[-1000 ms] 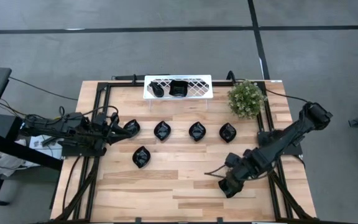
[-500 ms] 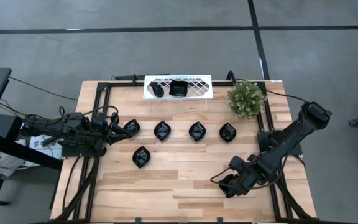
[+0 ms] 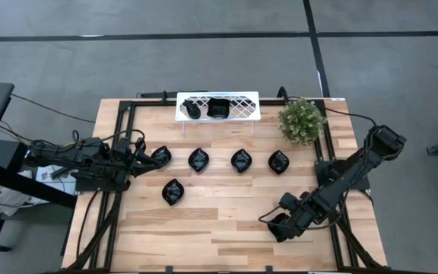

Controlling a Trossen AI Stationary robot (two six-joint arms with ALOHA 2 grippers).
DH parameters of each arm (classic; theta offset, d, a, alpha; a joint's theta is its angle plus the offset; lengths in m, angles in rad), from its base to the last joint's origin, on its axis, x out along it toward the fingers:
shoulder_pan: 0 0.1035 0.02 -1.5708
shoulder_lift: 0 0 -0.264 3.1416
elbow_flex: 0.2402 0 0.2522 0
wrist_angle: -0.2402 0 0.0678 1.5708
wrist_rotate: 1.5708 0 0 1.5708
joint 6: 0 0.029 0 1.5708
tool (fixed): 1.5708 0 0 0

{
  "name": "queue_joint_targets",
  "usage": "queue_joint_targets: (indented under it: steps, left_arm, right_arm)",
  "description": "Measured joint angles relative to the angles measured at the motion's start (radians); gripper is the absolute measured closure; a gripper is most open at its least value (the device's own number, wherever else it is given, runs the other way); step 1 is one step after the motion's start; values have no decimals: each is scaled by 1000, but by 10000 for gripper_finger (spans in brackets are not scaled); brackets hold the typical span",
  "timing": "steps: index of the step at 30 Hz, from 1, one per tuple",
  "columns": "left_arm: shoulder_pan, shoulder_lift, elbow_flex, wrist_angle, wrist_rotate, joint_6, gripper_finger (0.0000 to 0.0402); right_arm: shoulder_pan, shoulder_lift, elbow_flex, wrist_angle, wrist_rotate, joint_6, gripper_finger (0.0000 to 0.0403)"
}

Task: Pick & Place Mini shaped plates
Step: Stack the black distorted square plate on top of the black distorted square plates on the shelf

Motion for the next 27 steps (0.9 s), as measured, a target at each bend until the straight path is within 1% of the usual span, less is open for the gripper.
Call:
queue_joint_targets:
  steps: [3,6,10,16,21,24,27]
  left_arm:
    - [0,0,0,0,0,-2,315]
    - [0,0,0,0,0,-2,315]
    - [0,0,0,0,0,-3,315]
    - [0,0,0,0,0,-3,315]
    - [0,0,0,0,0,-2,315]
    - [0,0,0,0,0,-1,315]
    - [0,0,0,0,0,0,315]
  right_arm:
    - [-2,0,-30,56,3,-1,241]
    - [-2,0,-39,61,25,-4,242]
    - [1,0,-52,65,23,4,248]
    - [23,0,-85,101,21,72,294]
    - [40,0,-85,154,20,74,335]
    - [42,-1,-85,180,22,75,348]
    - [43,-1,-85,201,22,74,350]
